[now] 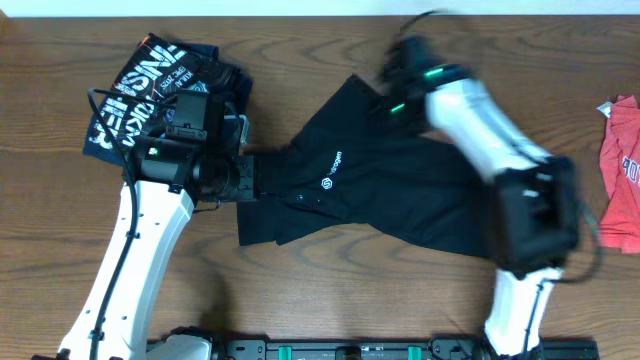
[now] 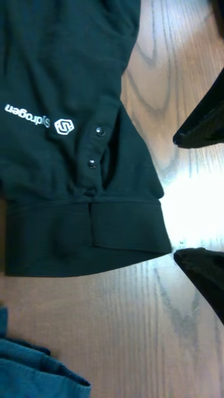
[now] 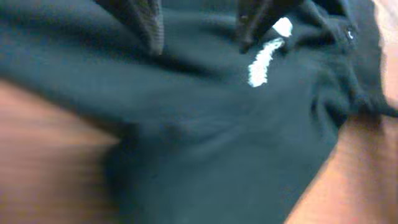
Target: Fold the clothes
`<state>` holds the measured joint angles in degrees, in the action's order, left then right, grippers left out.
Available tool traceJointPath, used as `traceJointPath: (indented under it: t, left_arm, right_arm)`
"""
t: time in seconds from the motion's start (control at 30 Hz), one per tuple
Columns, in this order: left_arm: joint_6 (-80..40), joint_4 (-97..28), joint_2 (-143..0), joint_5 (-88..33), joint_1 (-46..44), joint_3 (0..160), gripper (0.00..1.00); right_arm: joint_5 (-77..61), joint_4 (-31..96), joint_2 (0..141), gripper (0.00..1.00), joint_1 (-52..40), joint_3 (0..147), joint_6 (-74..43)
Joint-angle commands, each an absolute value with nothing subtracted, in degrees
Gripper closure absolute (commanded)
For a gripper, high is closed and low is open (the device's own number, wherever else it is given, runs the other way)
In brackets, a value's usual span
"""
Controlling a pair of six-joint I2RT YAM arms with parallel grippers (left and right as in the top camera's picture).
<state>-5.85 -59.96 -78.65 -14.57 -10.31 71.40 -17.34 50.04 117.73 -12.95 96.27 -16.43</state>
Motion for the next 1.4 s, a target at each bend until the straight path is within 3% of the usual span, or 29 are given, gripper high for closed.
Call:
traceJointPath:
  t: [0.0,0.17,0.33,0.57,0.77,1.03,1.37]
  left_arm:
    - [-5.7,-58.2,-78.2,-15.1,-10.5,72.4,0.39]
    - [-5.6,-51.6,-79.2,-18.2,-12.4,72.4,0.36]
    - [-5.6,-45.7,-85.2,-18.2,-13.5,72.5,0.28]
    - [-5.6,-43.1,-92.8,-18.6,-13.5,72.5,0.28]
    - [-1.8,-40.4,-93.7,-15.3,-13.5,72.5,0.27]
    - [-1.7,-49.5,-94.3,-15.8,-13.6,72.5,0.26]
    - [-1.7,-52.5,-94.3,-16.0,-13.8,72.5,0.25]
  right_arm:
    - [-17.3,51.9,114.0,0.55,-5.2,96.2,-15.7]
    - [-20.7,56.3,114.5,0.54,3.8,96.2,-12.4]
    - [-26.6,57.2,114.5,0.51,5.9,96.2,-8.7]
    - [-31.6,54.3,114.5,0.49,-0.6,96.2,-1.1]
    - [-23.9,48.6,114.5,0.50,-9.8,96.2,-5.5]
    - [-14.2,31.5,119.6,0.48,-19.9,96.2,-6.9]
    - [-0.8,23.6,129.2,0.38,-18.0,96.2,-9.1]
